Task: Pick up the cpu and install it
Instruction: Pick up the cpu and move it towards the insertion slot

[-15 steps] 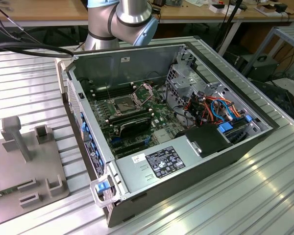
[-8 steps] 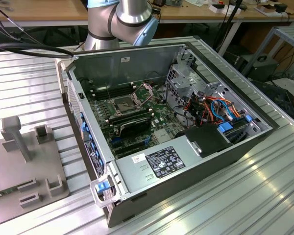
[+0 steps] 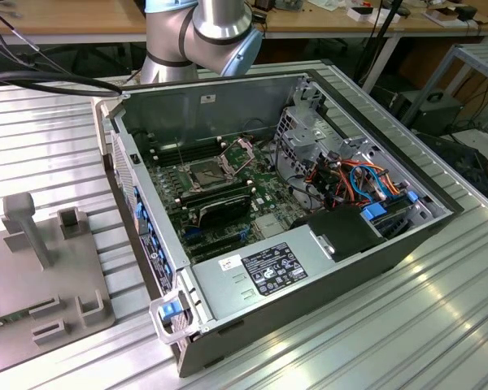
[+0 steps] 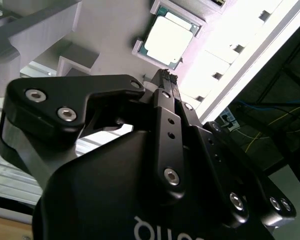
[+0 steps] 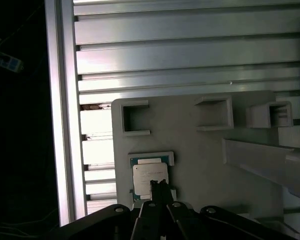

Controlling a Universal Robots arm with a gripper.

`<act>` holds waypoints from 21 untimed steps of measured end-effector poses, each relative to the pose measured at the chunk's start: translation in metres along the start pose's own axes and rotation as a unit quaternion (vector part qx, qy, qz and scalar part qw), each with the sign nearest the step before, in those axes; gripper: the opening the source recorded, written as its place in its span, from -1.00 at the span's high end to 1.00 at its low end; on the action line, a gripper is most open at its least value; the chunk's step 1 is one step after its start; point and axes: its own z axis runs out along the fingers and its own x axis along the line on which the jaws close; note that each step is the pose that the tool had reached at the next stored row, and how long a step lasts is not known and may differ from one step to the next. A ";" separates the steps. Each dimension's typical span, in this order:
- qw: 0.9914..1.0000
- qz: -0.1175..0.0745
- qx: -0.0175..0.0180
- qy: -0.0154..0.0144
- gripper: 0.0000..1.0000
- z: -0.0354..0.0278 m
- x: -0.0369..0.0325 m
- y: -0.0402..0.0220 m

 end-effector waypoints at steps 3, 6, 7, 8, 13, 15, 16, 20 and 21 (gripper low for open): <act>1.000 0.000 0.000 0.000 0.41 0.0000 0.0000 0.0000; 1.000 0.000 0.000 0.000 0.15 0.0001 0.0000 0.0000; 1.000 0.000 0.000 0.000 0.15 0.0001 0.0000 0.0000; 1.000 0.000 0.000 0.000 0.15 0.0001 0.0000 0.0000; 1.000 0.000 0.000 0.000 0.15 0.0005 0.0000 0.0000; 1.000 0.000 0.000 0.000 0.15 0.0005 0.0000 0.0000; 1.000 0.000 0.000 0.000 0.15 0.0005 0.0000 0.0000; 1.000 0.000 0.000 0.000 0.15 0.0006 0.0000 0.0000; 1.000 0.000 0.000 0.000 0.15 0.0010 0.0000 0.0000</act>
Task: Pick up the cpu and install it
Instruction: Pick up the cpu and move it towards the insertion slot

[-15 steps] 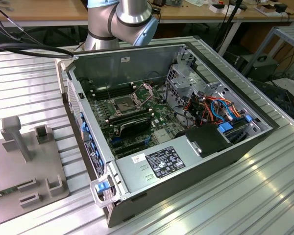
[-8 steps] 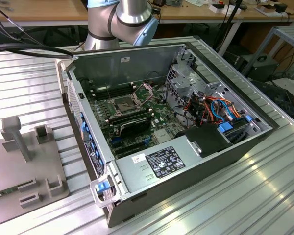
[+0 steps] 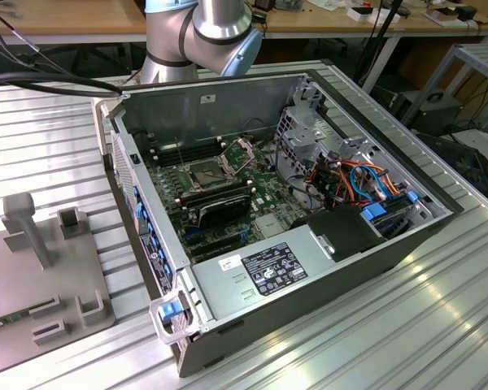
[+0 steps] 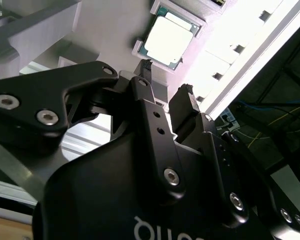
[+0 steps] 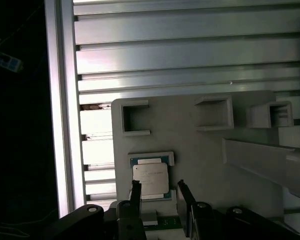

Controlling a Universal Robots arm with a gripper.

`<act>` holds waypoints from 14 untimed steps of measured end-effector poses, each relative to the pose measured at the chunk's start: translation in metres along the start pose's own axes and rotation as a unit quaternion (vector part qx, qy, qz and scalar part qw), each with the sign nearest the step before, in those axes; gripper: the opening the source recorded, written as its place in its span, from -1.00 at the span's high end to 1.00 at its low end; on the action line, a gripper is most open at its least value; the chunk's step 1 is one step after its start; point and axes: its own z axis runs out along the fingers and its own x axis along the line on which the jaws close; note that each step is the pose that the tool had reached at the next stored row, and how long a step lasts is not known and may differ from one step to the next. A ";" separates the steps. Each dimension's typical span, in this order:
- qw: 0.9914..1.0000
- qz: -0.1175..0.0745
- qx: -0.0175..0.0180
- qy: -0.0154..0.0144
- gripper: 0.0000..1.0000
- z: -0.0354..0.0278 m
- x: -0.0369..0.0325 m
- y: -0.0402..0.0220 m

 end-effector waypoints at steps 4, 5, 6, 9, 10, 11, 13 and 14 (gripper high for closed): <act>1.000 0.000 0.000 0.000 0.15 0.0038 0.0001 -0.0002; 1.000 0.000 0.000 0.000 0.15 0.0053 0.0001 -0.0002; 1.000 0.000 0.000 0.000 0.15 0.0059 0.0001 -0.0003; 1.000 0.000 0.000 0.000 0.15 0.0085 0.0001 -0.0004; 1.000 0.000 0.000 0.000 0.15 0.0096 0.0002 -0.0004; 1.000 0.000 0.000 0.000 0.15 0.0106 0.0002 -0.0005; 1.000 0.000 0.000 0.000 0.15 0.0126 0.0002 -0.0005; 1.000 0.000 0.000 0.000 0.15 0.0136 0.0002 -0.0006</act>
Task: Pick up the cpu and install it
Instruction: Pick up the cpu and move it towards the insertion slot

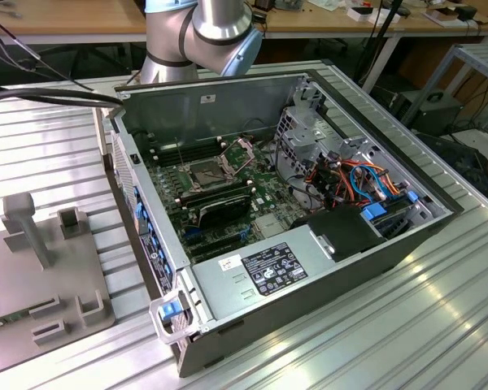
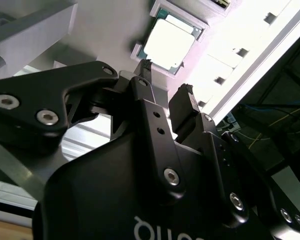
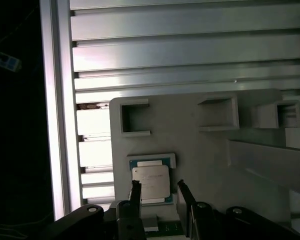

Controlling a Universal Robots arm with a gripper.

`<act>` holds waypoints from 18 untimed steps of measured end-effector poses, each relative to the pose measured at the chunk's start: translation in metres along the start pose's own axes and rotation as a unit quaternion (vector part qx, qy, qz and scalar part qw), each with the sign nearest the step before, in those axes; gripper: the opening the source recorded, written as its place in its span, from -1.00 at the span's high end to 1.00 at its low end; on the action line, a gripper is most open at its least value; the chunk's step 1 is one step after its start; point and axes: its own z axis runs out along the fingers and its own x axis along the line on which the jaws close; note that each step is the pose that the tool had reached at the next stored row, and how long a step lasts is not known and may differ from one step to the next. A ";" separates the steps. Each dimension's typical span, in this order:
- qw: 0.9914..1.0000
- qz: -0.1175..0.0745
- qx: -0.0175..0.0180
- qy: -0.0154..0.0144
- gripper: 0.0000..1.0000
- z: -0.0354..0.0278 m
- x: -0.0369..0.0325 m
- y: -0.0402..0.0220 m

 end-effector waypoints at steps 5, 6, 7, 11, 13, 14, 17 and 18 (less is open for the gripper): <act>1.000 0.000 0.000 0.000 0.15 0.0057 0.0001 -0.0002; 1.000 0.000 0.000 0.000 0.15 0.0059 0.0001 -0.0003; 1.000 0.000 0.000 0.000 0.15 0.0060 0.0001 -0.0003; 1.000 0.000 0.000 0.000 0.15 0.0062 0.0001 -0.0003; 1.000 0.000 0.000 0.000 0.01 0.0062 0.0001 -0.0003; 1.000 0.000 0.000 0.000 0.01 0.0062 0.0001 -0.0003; 1.000 0.000 0.000 0.000 -0.11 0.0063 0.0001 -0.0003; 1.000 0.000 0.000 0.000 -0.11 0.0066 0.0001 -0.0003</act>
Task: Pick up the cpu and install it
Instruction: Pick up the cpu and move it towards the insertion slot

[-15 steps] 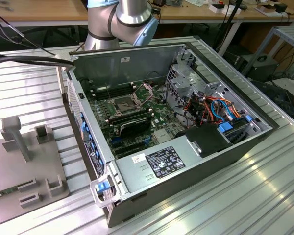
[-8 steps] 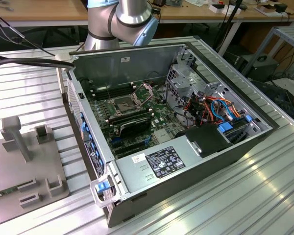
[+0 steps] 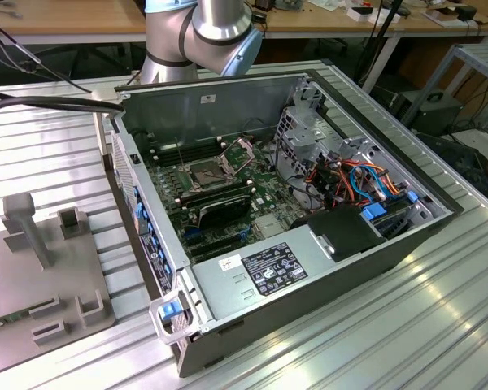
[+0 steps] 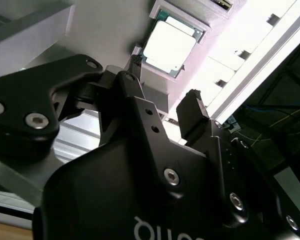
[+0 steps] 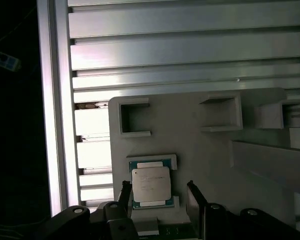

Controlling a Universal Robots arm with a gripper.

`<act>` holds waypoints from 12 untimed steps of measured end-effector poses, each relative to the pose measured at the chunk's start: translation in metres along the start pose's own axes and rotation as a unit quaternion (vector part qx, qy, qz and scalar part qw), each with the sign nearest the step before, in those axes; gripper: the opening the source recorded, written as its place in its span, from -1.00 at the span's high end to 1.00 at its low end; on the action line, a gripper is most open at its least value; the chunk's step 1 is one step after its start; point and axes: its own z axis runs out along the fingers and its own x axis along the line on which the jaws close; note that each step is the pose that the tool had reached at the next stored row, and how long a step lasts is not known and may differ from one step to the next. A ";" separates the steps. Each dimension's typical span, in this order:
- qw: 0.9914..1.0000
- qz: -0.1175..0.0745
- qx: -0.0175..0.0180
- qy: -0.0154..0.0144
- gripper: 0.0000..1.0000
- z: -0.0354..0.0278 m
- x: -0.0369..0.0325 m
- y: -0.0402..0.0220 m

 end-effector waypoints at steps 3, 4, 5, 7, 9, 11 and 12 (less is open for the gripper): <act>1.000 0.000 -0.001 0.000 -0.11 0.0026 0.0002 0.0000; 1.000 0.000 -0.002 0.000 -0.11 0.0035 0.0001 -0.0001; 1.000 0.000 -0.002 0.000 -0.11 0.0046 0.0001 -0.0002; 1.000 0.000 -0.002 0.000 -0.11 0.0069 0.0001 -0.0003; 1.000 0.000 -0.002 0.000 -0.11 0.0094 0.0002 -0.0004; 1.000 0.000 -0.002 0.000 -0.11 0.0119 0.0002 -0.0005; 1.000 0.000 -0.002 0.000 -0.11 0.0131 0.0002 -0.0006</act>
